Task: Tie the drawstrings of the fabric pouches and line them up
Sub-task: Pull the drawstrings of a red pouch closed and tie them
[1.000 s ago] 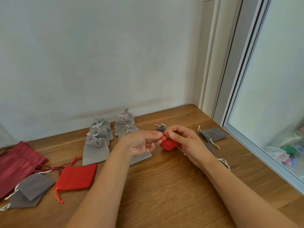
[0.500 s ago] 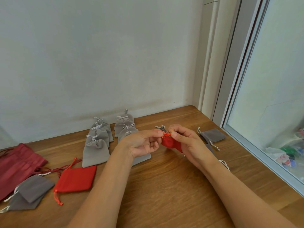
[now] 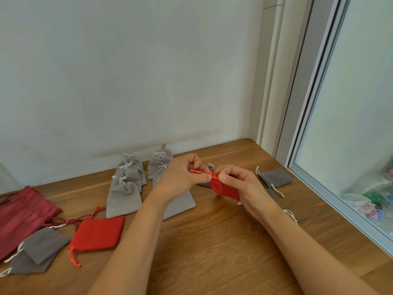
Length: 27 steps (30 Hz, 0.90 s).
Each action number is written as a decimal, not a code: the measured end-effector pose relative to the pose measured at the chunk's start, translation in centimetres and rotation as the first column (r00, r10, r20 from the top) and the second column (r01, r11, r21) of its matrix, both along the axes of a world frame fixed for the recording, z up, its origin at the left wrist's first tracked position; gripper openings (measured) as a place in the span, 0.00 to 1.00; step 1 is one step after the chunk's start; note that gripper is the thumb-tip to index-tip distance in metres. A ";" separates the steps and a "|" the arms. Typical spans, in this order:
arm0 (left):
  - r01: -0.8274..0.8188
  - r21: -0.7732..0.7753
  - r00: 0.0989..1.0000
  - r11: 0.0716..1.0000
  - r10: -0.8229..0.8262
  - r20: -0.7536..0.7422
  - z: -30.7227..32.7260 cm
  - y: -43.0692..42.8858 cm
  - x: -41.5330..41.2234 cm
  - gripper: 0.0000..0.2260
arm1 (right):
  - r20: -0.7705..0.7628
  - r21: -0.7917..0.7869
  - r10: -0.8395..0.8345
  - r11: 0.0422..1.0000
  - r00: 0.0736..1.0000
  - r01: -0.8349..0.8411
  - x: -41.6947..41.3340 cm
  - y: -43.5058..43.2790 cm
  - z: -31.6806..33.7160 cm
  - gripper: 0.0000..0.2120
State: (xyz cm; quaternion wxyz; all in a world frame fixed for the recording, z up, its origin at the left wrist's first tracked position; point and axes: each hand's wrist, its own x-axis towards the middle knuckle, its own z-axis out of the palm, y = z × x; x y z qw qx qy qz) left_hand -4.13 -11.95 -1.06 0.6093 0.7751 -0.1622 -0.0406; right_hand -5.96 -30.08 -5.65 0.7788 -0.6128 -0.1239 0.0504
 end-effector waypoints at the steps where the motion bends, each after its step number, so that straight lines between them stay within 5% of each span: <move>1: -0.011 0.036 0.999 0.999 0.009 0.033 0.0 -0.1 0.0 0.18 | -0.001 -0.001 -0.020 1.000 1.000 0.020 0.0 0.1 0.0 0.07; 11: -0.110 0.156 0.962 0.982 0.065 0.266 -0.9 -1.0 -0.1 0.15 | 0.042 -0.098 -0.060 0.993 0.997 0.064 -0.1 0.3 0.1 0.09; 27: -0.167 0.275 0.907 0.947 0.038 0.419 -1.7 -1.7 -0.2 0.03 | 0.031 0.059 -0.145 0.988 0.989 0.143 0.4 -0.2 -0.2 0.10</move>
